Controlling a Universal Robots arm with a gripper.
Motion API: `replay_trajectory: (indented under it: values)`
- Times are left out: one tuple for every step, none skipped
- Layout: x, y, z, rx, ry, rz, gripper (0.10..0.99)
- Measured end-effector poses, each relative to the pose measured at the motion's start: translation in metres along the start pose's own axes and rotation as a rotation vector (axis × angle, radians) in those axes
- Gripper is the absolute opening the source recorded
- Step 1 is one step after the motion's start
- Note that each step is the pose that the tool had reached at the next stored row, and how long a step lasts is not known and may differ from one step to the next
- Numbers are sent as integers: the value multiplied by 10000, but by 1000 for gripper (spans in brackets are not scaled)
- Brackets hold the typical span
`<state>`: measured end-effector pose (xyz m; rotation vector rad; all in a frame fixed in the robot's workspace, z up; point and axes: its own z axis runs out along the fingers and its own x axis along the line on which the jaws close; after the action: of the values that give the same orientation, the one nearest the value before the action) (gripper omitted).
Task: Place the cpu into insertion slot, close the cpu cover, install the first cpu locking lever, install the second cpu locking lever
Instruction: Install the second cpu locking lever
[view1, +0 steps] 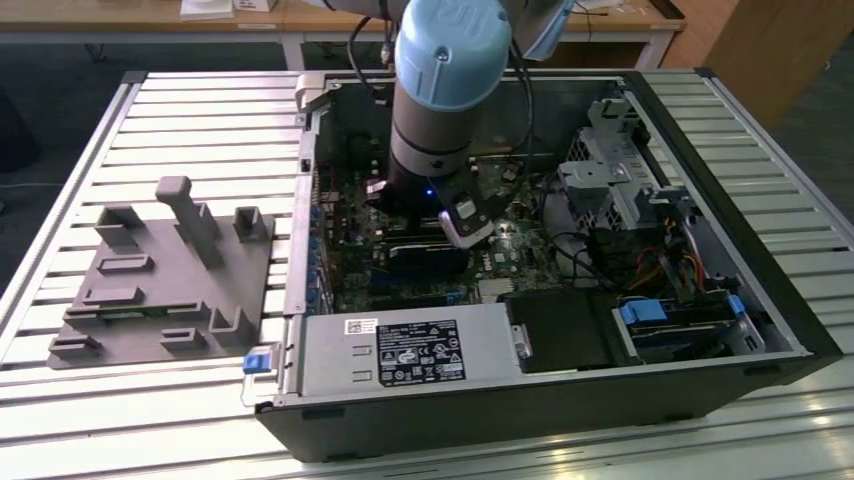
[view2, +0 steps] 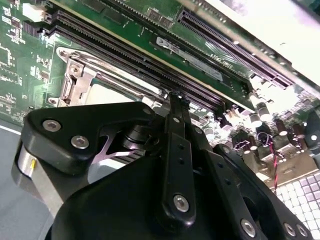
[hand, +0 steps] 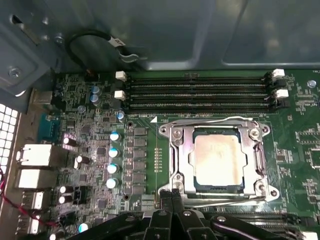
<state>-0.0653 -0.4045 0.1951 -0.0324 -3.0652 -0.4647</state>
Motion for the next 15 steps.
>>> replay_trajectory:
  values:
    - [0, -2, 8, -47, 0, -2, 106]
    - [-1, -5, 16, -90, 1, -4, 106]
    - [-1, -7, 23, -130, 4, -5, 106]
    - [-1, -10, 30, -178, 5, -7, 106]
    - [-2, -12, 38, -230, 5, -10, 106]
    - [-3, -13, 42, -287, 6, -12, 106]
    - [-2, -14, 45, -338, 7, -13, 106]
    - [2, -15, 49, -373, 9, -14, 106]
    - [8, -16, 53, -404, 9, -16, 106]
    - [16, -18, 57, -434, 11, -18, 106]
    - [25, -19, 63, -472, 12, -19, 106]
    - [31, -20, 69, -508, 10, -20, 106]
    - [35, -22, 73, -534, 12, -21, 106]
    - [36, -23, 73, -554, 15, -23, 106]
    - [37, -22, 74, -565, 14, -23, 106]
